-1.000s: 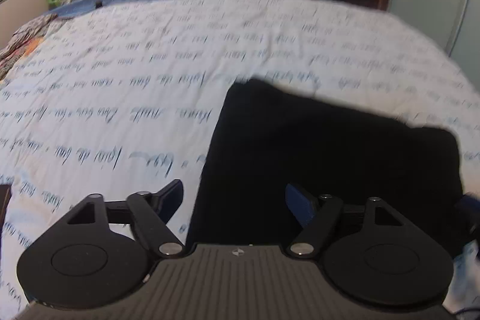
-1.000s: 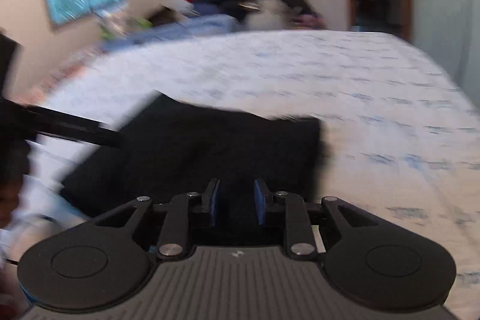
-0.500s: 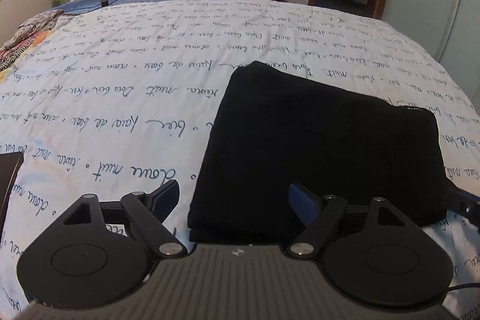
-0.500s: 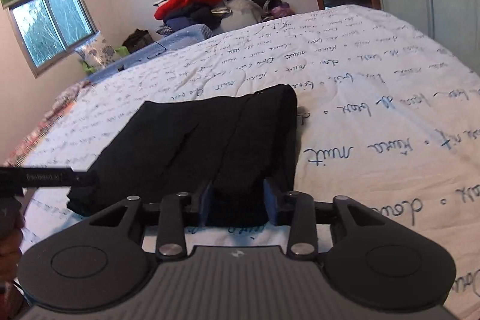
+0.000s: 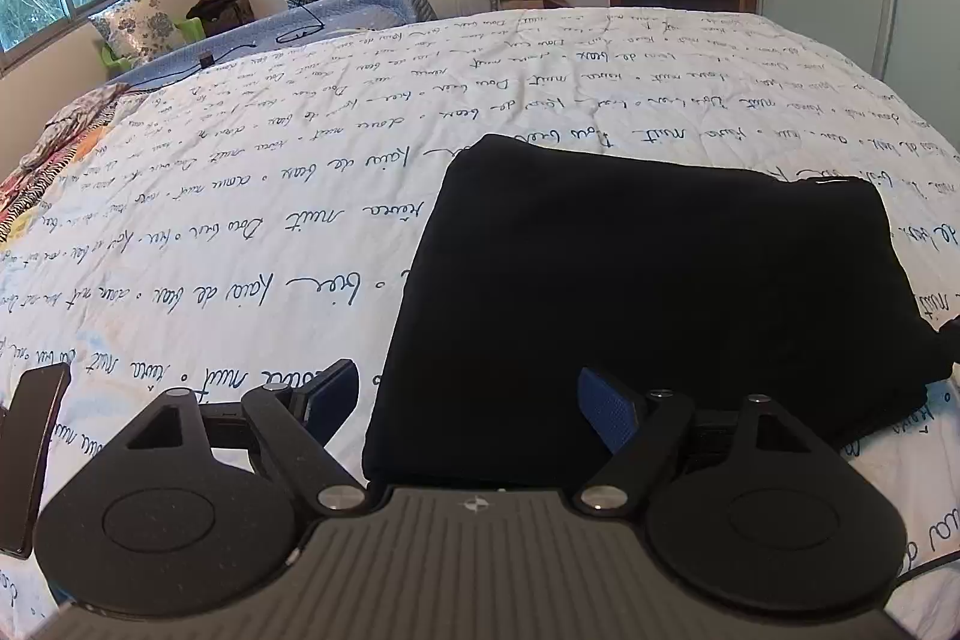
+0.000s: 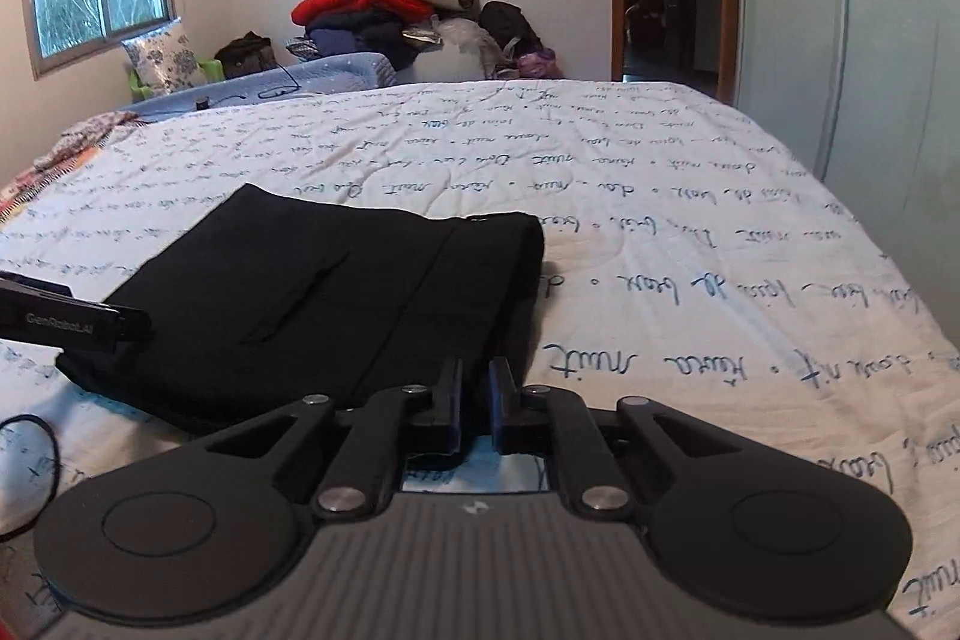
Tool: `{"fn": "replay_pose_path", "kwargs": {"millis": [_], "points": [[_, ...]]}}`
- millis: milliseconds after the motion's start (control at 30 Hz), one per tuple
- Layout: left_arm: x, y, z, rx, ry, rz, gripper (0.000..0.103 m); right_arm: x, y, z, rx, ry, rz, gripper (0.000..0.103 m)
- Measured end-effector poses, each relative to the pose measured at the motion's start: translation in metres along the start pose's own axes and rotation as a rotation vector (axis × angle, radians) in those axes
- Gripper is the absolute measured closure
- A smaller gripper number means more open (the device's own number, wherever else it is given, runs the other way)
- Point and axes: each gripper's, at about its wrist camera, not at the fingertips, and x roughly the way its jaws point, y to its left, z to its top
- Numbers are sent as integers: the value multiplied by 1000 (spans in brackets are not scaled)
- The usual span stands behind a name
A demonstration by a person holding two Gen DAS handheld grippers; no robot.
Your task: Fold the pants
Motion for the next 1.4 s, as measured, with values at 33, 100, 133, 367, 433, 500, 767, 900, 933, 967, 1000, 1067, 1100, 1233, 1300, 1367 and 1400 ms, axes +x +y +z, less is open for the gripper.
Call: {"fn": "replay_pose_path", "kwargs": {"millis": [33,100,133,367,433,500,767,900,933,967,1000,1067,1100,1233,1300,1367,1400], "points": [[0,0,0,0,1,1,20,0,-1,0,-3,-1,-10,94],[0,1,0,-2,2,2,20,1,-2,0,-8,0,-42,94],[-1,1,-1,-4,3,3,20,1,-3,0,-5,-1,-66,94],[-2,4,-4,-9,12,11,17,-24,9,-2,26,-22,9,94],[-3,5,-5,-14,13,8,17,-29,18,-3,26,-6,61,94],[-5,6,-6,-15,13,7,16,-35,30,-5,21,1,101,93],[-14,10,-14,-7,11,12,13,-38,64,-19,-3,69,135,91],[-21,17,-19,-3,0,6,14,-33,63,-17,80,53,140,48],[-23,21,-21,-7,1,2,14,-27,63,-17,116,73,107,24],[-25,25,-23,-15,2,-5,14,-26,67,-18,143,98,53,5],[-27,30,-24,-25,-1,-13,14,-31,73,-21,154,107,26,5],[-31,39,-25,-43,-3,-26,14,-46,83,-30,139,69,101,5],[-34,42,-24,-53,-13,-31,14,-52,86,-32,138,57,130,5],[-46,52,-23,-59,-57,-26,13,-62,100,-31,94,48,101,4],[-47,54,-23,-67,-61,-30,13,-61,102,-31,74,57,68,4],[-43,55,-24,-72,-42,-33,13,-59,99,-30,67,58,28,4],[-42,55,-26,-71,-30,-38,13,-59,96,-31,66,41,11,4]]}}
